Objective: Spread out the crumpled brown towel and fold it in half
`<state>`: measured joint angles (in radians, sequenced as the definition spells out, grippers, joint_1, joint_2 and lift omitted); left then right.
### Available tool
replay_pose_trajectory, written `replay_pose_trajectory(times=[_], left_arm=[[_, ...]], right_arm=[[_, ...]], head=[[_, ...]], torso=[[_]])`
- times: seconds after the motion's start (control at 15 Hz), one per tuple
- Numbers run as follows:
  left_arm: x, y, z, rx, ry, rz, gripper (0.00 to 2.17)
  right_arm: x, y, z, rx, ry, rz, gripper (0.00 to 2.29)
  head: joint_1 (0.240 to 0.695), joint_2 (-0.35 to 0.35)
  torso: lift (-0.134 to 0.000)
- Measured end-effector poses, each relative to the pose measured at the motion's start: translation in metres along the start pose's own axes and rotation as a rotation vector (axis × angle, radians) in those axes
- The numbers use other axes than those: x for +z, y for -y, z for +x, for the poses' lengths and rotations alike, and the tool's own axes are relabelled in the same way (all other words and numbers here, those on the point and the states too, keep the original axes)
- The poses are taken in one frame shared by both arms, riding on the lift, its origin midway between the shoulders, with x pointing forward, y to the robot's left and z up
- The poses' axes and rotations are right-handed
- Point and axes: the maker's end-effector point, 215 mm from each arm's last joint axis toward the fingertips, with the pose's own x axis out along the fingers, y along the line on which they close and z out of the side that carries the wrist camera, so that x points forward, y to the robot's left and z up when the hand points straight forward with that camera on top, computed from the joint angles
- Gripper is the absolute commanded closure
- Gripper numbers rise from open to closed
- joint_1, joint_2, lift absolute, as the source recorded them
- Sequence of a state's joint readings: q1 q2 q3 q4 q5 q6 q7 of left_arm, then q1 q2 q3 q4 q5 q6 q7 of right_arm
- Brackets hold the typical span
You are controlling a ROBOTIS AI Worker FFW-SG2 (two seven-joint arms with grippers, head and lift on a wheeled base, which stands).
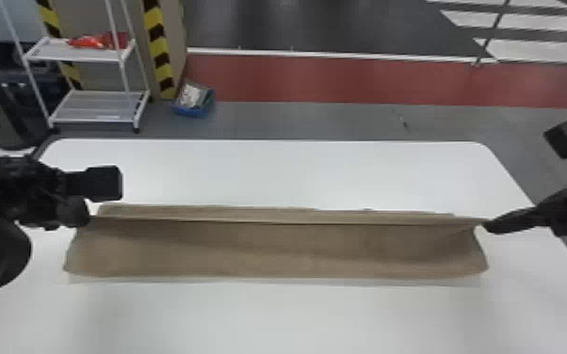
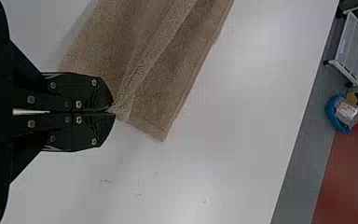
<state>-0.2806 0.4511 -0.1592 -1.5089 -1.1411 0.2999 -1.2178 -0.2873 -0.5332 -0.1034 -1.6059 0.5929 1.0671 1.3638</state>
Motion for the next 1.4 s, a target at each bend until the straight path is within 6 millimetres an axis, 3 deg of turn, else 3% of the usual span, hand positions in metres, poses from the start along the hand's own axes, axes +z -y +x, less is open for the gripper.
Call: replay_pose_trajectory(times=[0.47, 0.87, 1.13, 1.2, 1.27, 1.33, 1.4], left_arm=[[-0.004, -0.004, 0.003, 0.001, -0.011, -0.004, 1.42], [0.004, -0.004, 0.009, -0.003, -0.003, 0.01, 1.42], [0.009, -0.015, 0.011, 0.005, 0.001, 0.022, 1.42], [0.009, -0.017, 0.013, 0.009, 0.001, 0.024, 1.42], [0.009, -0.018, 0.015, 0.014, 0.0, 0.028, 1.42], [0.009, -0.019, 0.017, 0.025, -0.002, 0.031, 1.42], [0.009, -0.021, 0.02, 0.042, -0.005, 0.034, 1.42]], right_arm=[[0.005, 0.0, 0.002, 0.002, 0.006, 0.006, 1.21], [0.01, -0.008, 0.011, 0.01, 0.002, 0.004, 1.19], [0.017, -0.005, 0.016, 0.013, 0.0, 0.018, 1.19], [0.016, -0.005, 0.018, 0.014, -0.006, 0.022, 1.02], [0.016, -0.006, 0.021, 0.017, -0.011, 0.024, 0.43], [0.015, -0.006, 0.024, 0.008, -0.015, 0.026, 0.14], [0.014, -0.002, 0.027, -0.021, -0.019, 0.035, 0.06]], head=[[0.695, -0.059], [0.695, -0.054], [0.695, -0.054], [0.695, -0.054], [0.695, -0.053], [0.695, -0.051], [0.695, -0.052]], torso=[[-0.124], [-0.124], [-0.124], [-0.124], [-0.124], [-0.124], [-0.124]])
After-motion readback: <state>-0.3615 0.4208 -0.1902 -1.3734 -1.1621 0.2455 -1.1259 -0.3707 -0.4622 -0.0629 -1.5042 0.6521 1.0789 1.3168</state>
